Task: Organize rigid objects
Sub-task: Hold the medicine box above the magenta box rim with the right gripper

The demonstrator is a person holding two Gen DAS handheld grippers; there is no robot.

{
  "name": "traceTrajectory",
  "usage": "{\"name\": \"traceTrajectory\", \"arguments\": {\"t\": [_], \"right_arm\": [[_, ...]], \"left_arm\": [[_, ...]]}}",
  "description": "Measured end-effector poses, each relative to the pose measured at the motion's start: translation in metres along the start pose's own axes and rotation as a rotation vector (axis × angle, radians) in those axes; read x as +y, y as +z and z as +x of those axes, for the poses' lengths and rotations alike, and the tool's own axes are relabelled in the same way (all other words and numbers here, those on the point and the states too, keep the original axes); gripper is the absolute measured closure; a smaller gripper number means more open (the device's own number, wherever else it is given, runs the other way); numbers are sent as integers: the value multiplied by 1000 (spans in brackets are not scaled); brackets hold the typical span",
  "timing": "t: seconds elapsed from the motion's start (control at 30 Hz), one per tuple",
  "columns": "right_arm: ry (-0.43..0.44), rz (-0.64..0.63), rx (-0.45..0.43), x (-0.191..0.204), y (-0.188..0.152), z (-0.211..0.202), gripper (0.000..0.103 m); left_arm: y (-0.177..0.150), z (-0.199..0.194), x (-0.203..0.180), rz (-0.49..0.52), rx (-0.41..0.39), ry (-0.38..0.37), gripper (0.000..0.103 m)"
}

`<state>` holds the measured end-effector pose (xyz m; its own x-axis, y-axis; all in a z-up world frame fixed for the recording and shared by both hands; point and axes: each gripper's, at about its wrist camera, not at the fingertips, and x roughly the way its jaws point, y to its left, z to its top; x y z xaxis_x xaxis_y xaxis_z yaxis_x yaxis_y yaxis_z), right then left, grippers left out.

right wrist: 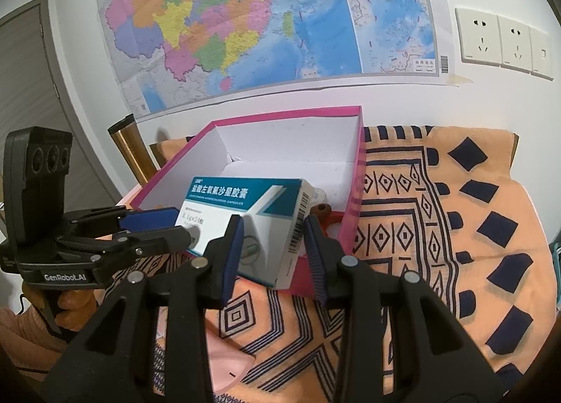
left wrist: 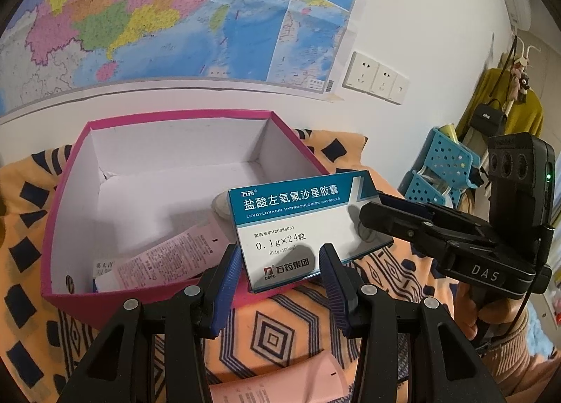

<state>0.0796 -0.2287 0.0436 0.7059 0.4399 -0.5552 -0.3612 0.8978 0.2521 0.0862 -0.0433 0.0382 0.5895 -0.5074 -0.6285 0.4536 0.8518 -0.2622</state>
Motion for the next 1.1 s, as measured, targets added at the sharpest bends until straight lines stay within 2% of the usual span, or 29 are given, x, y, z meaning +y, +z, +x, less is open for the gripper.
{"name": "traceTrajectory", "arguments": {"t": [1.1], "right_arm": [[-14,12,13,-10,13,21,64]], "left_arm": [[17,15,9,-18,-5,22,57]]}}
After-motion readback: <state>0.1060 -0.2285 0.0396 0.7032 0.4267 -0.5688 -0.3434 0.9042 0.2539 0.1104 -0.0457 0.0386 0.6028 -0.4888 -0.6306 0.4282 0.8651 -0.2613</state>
